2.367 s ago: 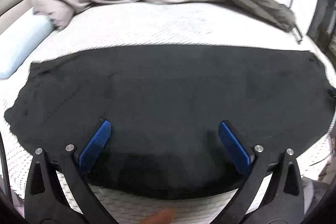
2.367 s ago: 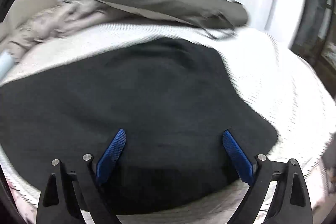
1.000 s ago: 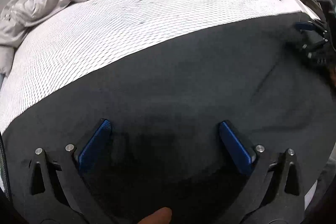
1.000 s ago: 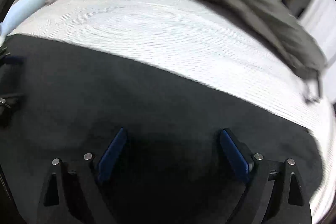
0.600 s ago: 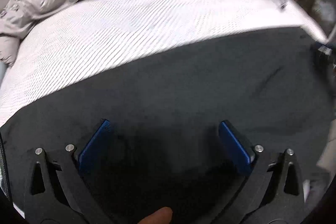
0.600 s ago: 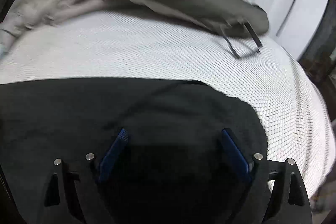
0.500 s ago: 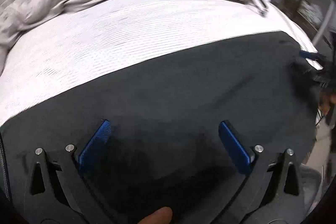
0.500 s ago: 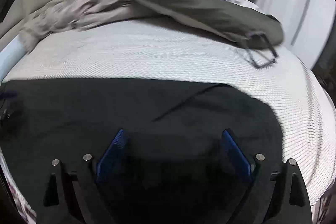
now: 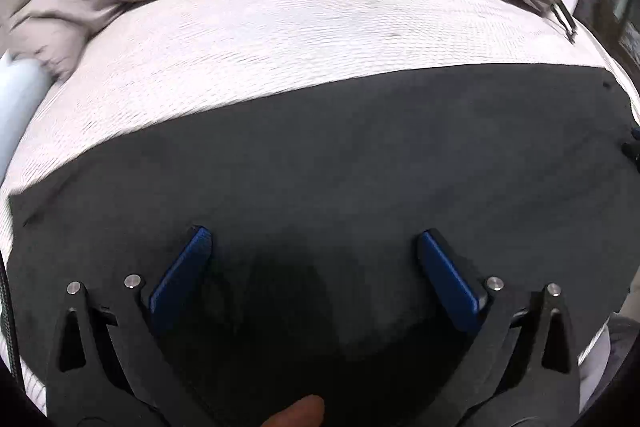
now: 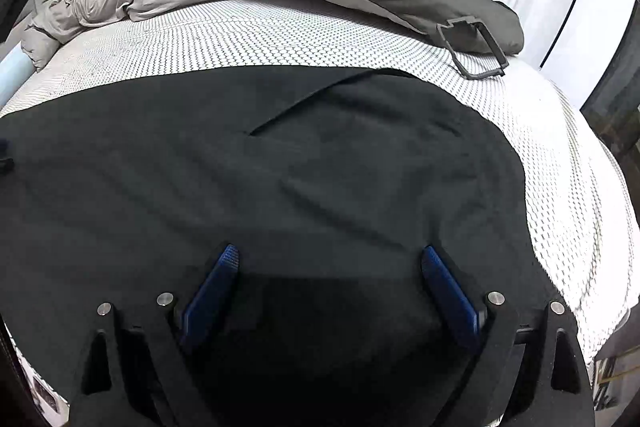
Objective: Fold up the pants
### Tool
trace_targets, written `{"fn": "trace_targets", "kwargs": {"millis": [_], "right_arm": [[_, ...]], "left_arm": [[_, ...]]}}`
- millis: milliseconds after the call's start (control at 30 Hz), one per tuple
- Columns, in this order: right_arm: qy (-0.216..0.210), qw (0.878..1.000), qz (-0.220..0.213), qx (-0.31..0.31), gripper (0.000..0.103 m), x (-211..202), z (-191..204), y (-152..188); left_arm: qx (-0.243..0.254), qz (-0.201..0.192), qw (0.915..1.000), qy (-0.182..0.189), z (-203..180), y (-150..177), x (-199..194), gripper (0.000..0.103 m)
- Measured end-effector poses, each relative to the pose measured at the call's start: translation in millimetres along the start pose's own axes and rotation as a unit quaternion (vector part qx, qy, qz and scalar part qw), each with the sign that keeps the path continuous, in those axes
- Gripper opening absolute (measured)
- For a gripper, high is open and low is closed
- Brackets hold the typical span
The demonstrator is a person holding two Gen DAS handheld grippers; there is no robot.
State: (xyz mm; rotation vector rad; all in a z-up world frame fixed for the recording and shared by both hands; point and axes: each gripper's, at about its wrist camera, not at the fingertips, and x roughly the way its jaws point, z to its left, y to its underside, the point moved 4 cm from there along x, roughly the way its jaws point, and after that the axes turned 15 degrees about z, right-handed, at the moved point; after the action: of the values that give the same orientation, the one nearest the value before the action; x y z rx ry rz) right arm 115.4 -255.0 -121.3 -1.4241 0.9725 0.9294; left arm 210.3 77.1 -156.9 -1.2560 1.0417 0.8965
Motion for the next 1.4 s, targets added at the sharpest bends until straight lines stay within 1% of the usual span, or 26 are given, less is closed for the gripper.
{"fn": "trace_targets", "kwargs": {"millis": [67, 100, 200, 300, 333, 367, 433, 467, 533, 600, 667, 733, 800, 867, 900, 933, 967, 1000, 1067, 1100, 1133, 1200, 1300, 1333, 1367, 1400], "right_arm": [[0.03, 1.0, -0.004, 0.0, 0.093, -8.3, 12.2, 0.9], [0.029, 1.0, -0.006, 0.001, 0.093, -13.9, 19.6, 0.9], [-0.041, 0.999, -0.032, -0.006, 0.094, -39.2, 47.5, 5.9], [-0.068, 0.996, -0.044, -0.032, 0.094, -48.5, 70.4, 12.2], [-0.071, 0.996, -0.042, -0.04, 0.094, -50.2, 80.4, 18.8], [-0.072, 0.996, -0.041, -0.046, 0.094, -48.7, 86.5, 24.5], [-0.069, 0.996, -0.036, -0.042, 0.094, -41.6, 95.1, 36.1], [-0.075, 0.996, -0.032, -0.031, 0.094, -34.3, 90.7, 35.9], [-0.097, 0.994, -0.046, -0.004, 0.094, -21.3, 78.2, 32.8], [-0.089, 0.994, -0.058, 0.008, 0.094, -17.4, 72.2, 39.4], [-0.051, 0.997, -0.056, 0.007, 0.094, -11.7, 57.3, 31.7], [-0.025, 0.998, -0.055, 0.014, 0.095, -14.6, 45.5, 31.0], [-0.038, 0.997, -0.059, 0.032, 0.095, -14.7, 35.4, 32.3], [-0.055, 0.996, -0.058, 0.046, 0.095, -10.7, 25.5, 27.6], [-0.055, 0.996, -0.058, 0.046, 0.095, -10.1, 23.5, 24.9], [-0.054, 0.996, -0.058, 0.041, 0.095, -10.7, 25.9, 25.8], [-0.049, 0.996, -0.059, 0.033, 0.095, -10.2, 26.9, 24.9], [-0.045, 0.997, -0.06, 0.025, 0.095, -5.6, 21.2, 18.4], [-0.042, 0.997, -0.063, 0.017, 0.095, -6.8, 21.9, 23.1], [-0.045, 0.997, -0.064, 0.019, 0.094, -6.6, 19.5, 25.2], [-0.048, 0.997, -0.064, 0.023, 0.094, -6.4, 16.8, 25.7], [-0.058, 0.996, -0.063, 0.034, 0.095, -3.3, 7.8, 22.0], [-0.057, 0.995, -0.067, 0.04, 0.097, -2.8, 8.1, 19.9], [-0.055, 0.995, -0.067, 0.039, 0.097, -2.1, 9.8, 19.2], [-0.054, 0.996, -0.068, 0.036, 0.097, -1.2, 11.8, 18.7], [-0.052, 0.996, -0.068, 0.034, 0.097, -0.4, 12.7, 18.0]], "left_arm": [[-0.01, -0.006, 0.9999, 0.001, 9.9, 12.3, -11.7, 0.102], [-0.006, -0.014, 0.9998, 0.01, 11.4, 19.7, -20.8, 0.102], [-0.016, -0.057, 0.9982, -0.003, 32.1, 41.1, -46.7, 0.102], [-0.066, -0.072, 0.9952, -0.002, 74.4, 67.0, -59.0, 0.102], [-0.083, -0.067, 0.9942, -0.003, 92.5, 73.1, -57.2, 0.097], [-0.096, -0.06, 0.9936, -0.006, 110.8, 77.7, -52.5, 0.093], [-0.121, -0.031, 0.9921, -0.009, 140.4, 88.6, -38.4, 0.062], [-0.126, -0.022, 0.9918, -0.003, 153.7, 91.8, -31.2, 0.056], [-0.134, -0.028, 0.9906, -0.002, 172.3, 95.6, -25.3, 0.033], [-0.15, -0.028, 0.9878, -0.031, 188.2, 96.5, -32.4, 0.023], [-0.158, -0.04, 0.9862, -0.03, 193.5, 100.1, -42.7, 0.022], [-0.144, -0.051, 0.9878, -0.029, 186.5, 93.6, -51.1, 0.028], [-0.108, -0.057, 0.9919, -0.037, 167.0, 78.6, -51.6, 0.034], [-0.095, -0.053, 0.9939, -0.02, 153.5, 57.1, -42.5, 0.039], [-0.097, -0.043, 0.9943, -0.013, 150.8, 46.1, -32.7, 0.04], [-0.102, -0.029, 0.994, -0.025, 151.9, 38.8, -20.8, 0.04], [-0.112, -0.016, 0.9923, -0.052, 155.3, 38.5, -12.0, 0.04], [-0.126, -0.018, 0.9899, -0.064, 164.7, 41.2, -8.6, 0.04], [-0.15, -0.033, 0.9875, -0.036, 181.4, 44.9, -12.7, 0.035], [-0.156, -0.033, 0.9867, -0.031, 184.7, 47.0, -15.7, 0.03], [-0.156, -0.032, 0.9866, -0.036, 182.8, 47.2, -20.4, 0.03], [-0.148, -0.04, 0.9871, -0.048, 173.9, 38.0, -28.5, 0.034], [-0.115, -0.047, 0.9919, -0.028, 144.7, 13.4, -31.6, 0.048], [-0.11, -0.032, 0.9929, -0.034, 141.2, 0.7, -21.8, 0.049], [-0.113, -0.013, 0.9918, -0.059, 144.7, -9.7, -10.3, 0.049], [-0.126, 0.004, 0.987, -0.099, 153.0, -15.0, -0.2, 0.049]]}}
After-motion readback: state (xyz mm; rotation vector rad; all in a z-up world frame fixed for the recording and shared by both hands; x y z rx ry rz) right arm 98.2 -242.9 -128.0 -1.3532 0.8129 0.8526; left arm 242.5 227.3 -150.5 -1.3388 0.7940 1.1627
